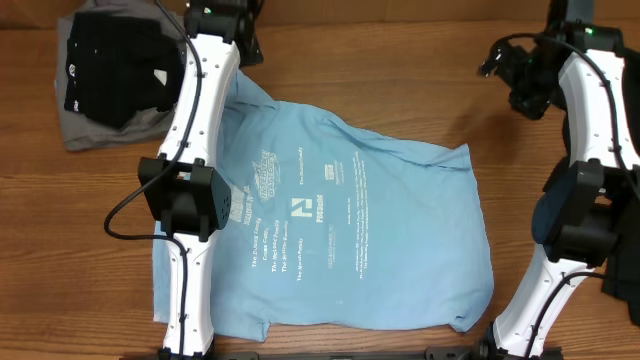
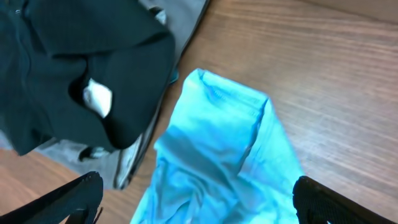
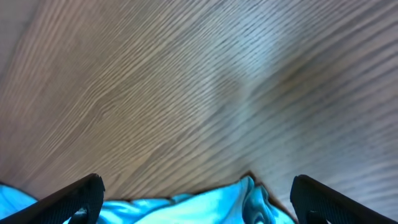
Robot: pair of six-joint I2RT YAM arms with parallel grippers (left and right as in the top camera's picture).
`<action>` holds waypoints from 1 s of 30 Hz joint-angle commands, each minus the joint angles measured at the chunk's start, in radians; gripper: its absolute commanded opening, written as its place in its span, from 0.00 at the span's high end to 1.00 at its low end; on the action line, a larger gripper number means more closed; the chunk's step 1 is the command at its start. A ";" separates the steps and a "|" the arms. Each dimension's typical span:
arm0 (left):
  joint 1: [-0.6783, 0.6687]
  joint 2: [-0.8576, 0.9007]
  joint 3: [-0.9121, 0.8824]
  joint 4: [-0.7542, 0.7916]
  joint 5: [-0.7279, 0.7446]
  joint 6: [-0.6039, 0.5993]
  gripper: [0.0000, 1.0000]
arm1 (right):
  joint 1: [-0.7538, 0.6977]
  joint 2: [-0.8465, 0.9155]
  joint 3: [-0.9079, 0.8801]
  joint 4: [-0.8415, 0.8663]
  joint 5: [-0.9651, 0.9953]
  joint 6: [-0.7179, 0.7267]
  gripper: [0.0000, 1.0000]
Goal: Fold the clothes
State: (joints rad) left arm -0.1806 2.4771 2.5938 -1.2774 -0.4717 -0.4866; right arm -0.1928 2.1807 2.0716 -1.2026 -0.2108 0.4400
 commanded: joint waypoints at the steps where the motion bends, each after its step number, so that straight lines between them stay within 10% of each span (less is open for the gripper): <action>1: 0.005 -0.091 0.022 -0.047 -0.006 0.019 0.00 | -0.004 -0.092 0.025 -0.036 -0.026 -0.003 0.00; 6: 0.005 -0.145 0.022 -0.201 0.109 0.019 0.00 | -0.001 -0.118 0.025 -0.168 -0.030 -0.053 0.06; 12: 0.005 -0.128 -0.003 -0.391 0.278 0.019 0.30 | 0.075 -0.093 0.022 -0.352 -0.019 -0.164 0.64; 19: 0.001 -0.126 -0.142 -0.412 0.381 0.046 0.31 | 0.179 -0.092 -0.054 -0.349 0.176 -0.089 0.33; 30: 0.000 -0.126 -0.346 -0.365 0.388 0.045 0.20 | 0.134 -0.091 -0.254 -0.158 0.189 -0.066 0.40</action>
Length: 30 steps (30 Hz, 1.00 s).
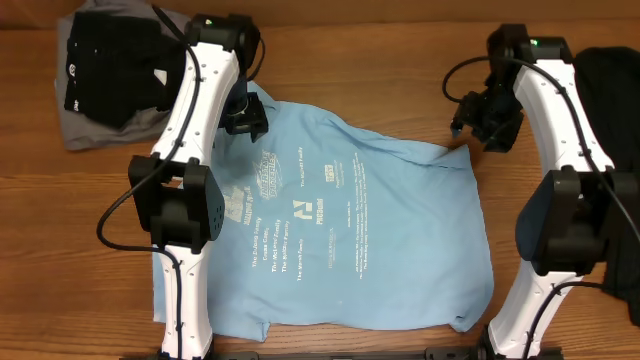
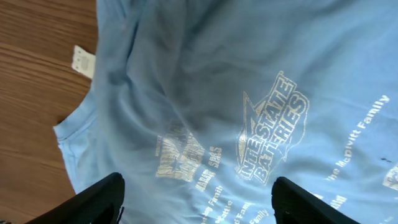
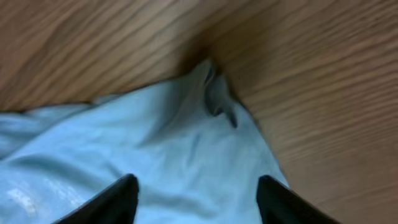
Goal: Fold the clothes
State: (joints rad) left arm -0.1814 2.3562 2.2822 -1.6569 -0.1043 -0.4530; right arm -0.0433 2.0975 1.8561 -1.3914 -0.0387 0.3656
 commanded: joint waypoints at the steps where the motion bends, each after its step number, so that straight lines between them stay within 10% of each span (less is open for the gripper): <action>1: 0.001 -0.005 -0.047 0.024 0.020 0.011 0.19 | -0.015 -0.008 -0.048 0.047 0.014 0.008 0.41; 30: -0.004 -0.005 -0.082 0.066 0.028 0.012 0.08 | -0.013 -0.008 -0.235 0.314 0.011 0.009 0.66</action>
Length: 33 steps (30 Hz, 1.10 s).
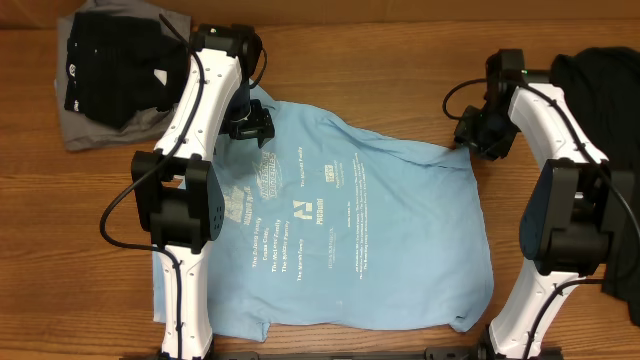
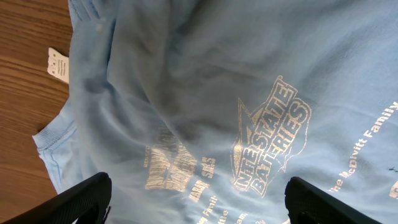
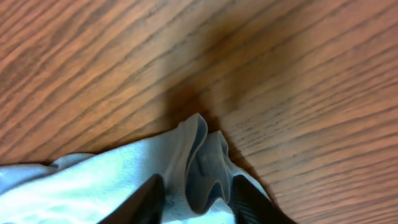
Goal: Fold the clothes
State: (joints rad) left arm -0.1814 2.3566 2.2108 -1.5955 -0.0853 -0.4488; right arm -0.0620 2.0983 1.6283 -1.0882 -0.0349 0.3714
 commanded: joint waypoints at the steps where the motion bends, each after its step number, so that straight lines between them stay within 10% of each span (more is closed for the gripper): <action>1: -0.004 -0.005 -0.011 0.005 0.009 0.008 0.08 | 0.006 -0.009 -0.007 0.014 0.008 0.004 0.71; 5: -0.004 -0.005 -0.011 0.005 0.009 0.008 0.08 | 0.006 -0.009 -0.007 0.029 0.008 0.027 0.96; 29: -0.003 -0.005 -0.026 0.145 0.008 0.007 0.04 | -0.207 -0.009 0.008 0.540 0.070 0.153 0.96; 33: -0.004 -0.005 -0.026 0.193 0.008 0.007 0.01 | -0.233 -0.009 0.008 0.525 0.062 0.144 0.37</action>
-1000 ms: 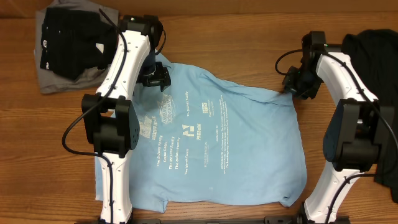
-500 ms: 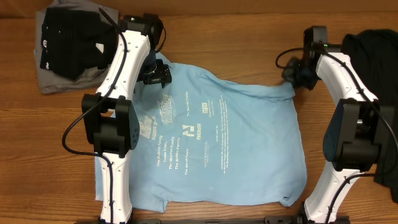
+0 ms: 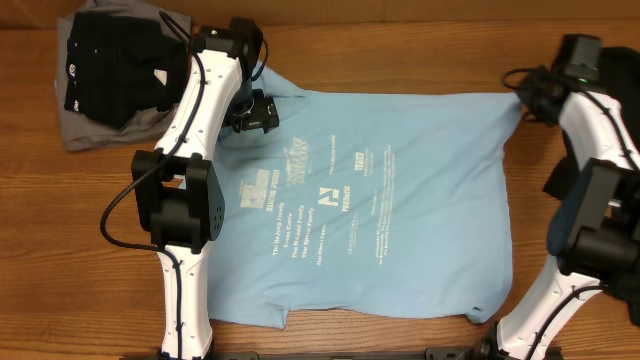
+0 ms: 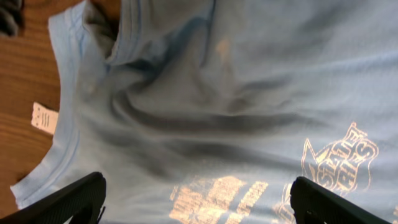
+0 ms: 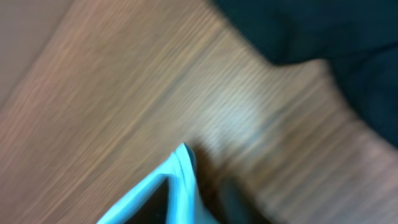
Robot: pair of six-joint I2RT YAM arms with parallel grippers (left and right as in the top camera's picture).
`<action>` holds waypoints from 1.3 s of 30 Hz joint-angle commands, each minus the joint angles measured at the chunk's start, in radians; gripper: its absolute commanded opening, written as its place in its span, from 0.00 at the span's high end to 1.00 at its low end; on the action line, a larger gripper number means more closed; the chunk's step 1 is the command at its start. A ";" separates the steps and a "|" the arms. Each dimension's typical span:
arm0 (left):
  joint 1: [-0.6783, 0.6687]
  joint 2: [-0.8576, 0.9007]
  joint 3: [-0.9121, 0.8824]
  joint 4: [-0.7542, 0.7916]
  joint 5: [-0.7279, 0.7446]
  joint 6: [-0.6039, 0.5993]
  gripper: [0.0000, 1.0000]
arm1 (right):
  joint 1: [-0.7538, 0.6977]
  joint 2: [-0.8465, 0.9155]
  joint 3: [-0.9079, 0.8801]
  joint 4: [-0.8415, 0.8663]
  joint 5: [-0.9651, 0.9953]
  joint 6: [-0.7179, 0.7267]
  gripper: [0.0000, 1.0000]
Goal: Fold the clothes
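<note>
A light blue T-shirt [image 3: 370, 200] with gold print lies spread flat on the wooden table [image 3: 400, 50], print side up. My left gripper [image 3: 258, 113] hovers over its top left part by the collar [image 4: 118, 43]. It is open, with its black fingers [image 4: 68, 199] wide apart above the cloth. A white tag [image 4: 43, 118] lies beside the neckline. My right gripper [image 3: 528, 98] is at the shirt's far right corner and is shut on that blue corner [image 5: 180, 174]. The right wrist view is blurred.
A pile of black and grey clothes [image 3: 110, 70] sits at the table's far left corner. A black garment [image 5: 323, 37] lies at the far right, close behind my right gripper. Both arms' bases stand at the near edge.
My right gripper has shut on the shirt's far right corner and moved right and back with it. The shirt now lies further right with a straight top edge. My left gripper stays open near the collar.
First both grippers were open beyond the rumpled shirt's far edge. Then the left one hung over the print near the collar and the right one stood at the far right corner, closer still a moment later. Now that corner is gripped and the shirt is stretched out flatter.
</note>
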State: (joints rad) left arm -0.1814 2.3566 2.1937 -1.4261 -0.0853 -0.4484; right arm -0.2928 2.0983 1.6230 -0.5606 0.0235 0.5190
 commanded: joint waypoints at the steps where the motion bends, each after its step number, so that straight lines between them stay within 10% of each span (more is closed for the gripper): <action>1: -0.004 -0.005 -0.009 0.034 0.009 0.006 0.00 | -0.003 -0.009 0.013 -0.011 -0.003 -0.016 0.20; 4: -0.004 -0.005 -0.009 0.055 0.008 0.007 0.00 | -0.003 -0.009 0.014 -0.042 -0.011 -0.022 0.00; 19: -0.002 -0.126 0.308 -0.108 0.001 0.027 0.01 | 0.010 -0.222 0.402 -0.590 -0.138 -0.022 0.00; 39: -0.009 -0.500 0.291 -0.264 -0.017 0.045 0.00 | 0.018 -0.579 0.407 -1.109 -0.137 -0.056 0.00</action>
State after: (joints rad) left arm -0.1833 1.9930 2.5053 -1.6871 -0.0898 -0.4301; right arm -0.2790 1.6241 2.0228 -1.6421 -0.1085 0.4889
